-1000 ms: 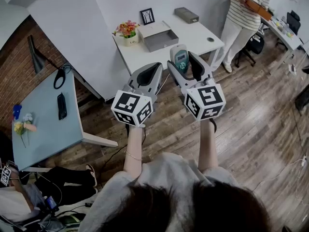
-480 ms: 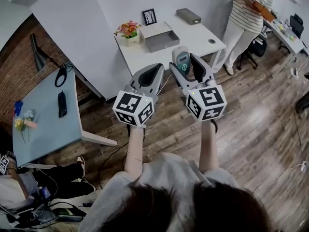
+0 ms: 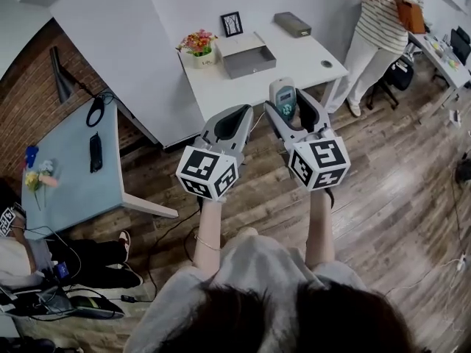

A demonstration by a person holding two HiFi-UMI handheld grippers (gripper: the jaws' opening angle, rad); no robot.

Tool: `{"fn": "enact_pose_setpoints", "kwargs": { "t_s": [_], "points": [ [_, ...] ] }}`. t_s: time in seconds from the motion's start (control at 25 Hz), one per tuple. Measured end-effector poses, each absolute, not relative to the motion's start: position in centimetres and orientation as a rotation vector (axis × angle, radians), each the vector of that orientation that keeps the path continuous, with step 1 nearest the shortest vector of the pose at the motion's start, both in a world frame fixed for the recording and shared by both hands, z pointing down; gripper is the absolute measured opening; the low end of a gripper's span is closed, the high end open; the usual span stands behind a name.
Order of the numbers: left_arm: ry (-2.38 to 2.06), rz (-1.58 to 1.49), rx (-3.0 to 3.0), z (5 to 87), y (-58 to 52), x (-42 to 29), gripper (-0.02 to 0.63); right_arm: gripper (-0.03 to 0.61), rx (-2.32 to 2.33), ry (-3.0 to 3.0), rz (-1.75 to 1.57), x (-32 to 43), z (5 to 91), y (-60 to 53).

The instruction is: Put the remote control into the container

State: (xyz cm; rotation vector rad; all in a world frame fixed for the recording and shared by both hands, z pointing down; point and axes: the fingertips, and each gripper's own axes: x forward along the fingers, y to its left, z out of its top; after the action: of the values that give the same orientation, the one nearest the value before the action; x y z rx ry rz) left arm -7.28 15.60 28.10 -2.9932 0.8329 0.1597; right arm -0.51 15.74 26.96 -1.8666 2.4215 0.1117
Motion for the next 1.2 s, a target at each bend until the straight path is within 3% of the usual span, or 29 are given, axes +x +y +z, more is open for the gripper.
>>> {"fn": "enact_pose_setpoints", "kwargs": {
  "t_s": [1.2],
  "points": [
    [0.777, 0.101, -3.058, 30.7, 0.9, -3.5, 0.003, 0.285, -1.896, 2.517, 0.145, 3.3, 29.0, 1.2]
  ]
}}
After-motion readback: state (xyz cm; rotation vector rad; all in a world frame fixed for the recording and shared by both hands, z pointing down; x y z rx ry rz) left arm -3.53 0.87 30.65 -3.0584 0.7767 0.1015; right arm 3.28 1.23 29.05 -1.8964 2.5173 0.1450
